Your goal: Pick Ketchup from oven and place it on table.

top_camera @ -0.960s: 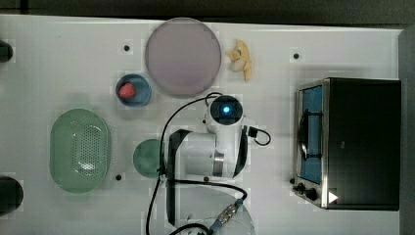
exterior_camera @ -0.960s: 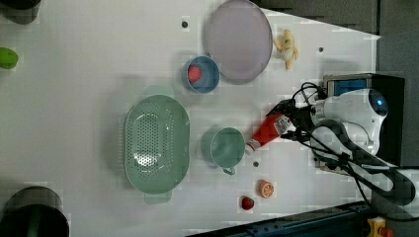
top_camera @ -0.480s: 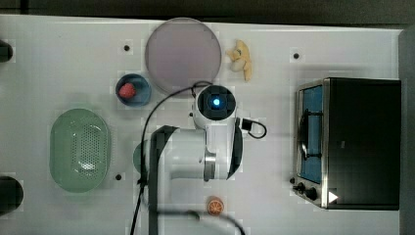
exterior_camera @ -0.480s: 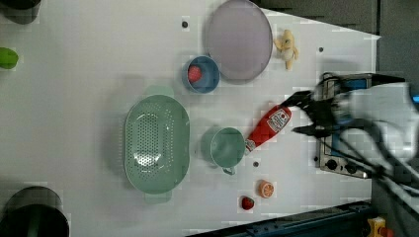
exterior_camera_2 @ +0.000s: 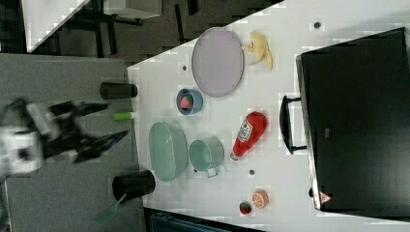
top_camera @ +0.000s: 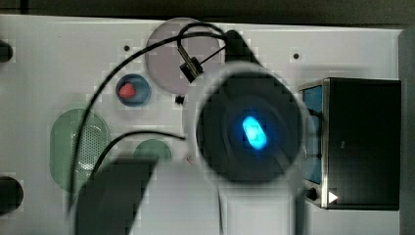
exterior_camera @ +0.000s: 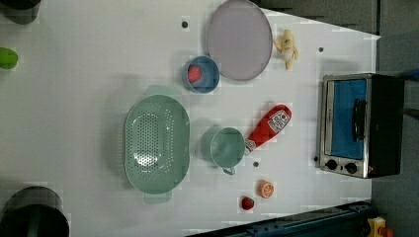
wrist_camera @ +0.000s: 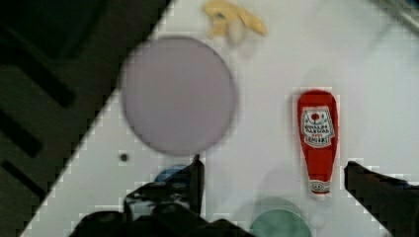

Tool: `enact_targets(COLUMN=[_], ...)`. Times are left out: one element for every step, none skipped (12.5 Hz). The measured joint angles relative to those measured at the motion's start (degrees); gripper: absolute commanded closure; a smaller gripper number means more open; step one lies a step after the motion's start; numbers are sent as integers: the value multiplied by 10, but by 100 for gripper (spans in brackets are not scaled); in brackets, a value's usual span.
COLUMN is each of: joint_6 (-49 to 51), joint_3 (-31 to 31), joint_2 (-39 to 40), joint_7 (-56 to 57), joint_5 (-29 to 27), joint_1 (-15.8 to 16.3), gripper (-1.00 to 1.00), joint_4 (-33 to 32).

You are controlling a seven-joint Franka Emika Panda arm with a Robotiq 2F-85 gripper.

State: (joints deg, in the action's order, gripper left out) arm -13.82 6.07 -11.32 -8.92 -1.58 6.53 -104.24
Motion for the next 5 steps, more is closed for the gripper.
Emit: enact_targets(joint_6=[52, 92, 124, 141, 145], joint_3=[3, 11, 19, 19, 21], joint_2=[-23, -39, -44, -42, -35], joint_7=[0, 0, -1, -3, -3], joint_5=[2, 0, 3, -3, -6], joint_1=[-1, 3, 4, -5, -7], gripper=[-100, -100, -100, -100, -100], joint_4=[28, 48, 64, 72, 74])
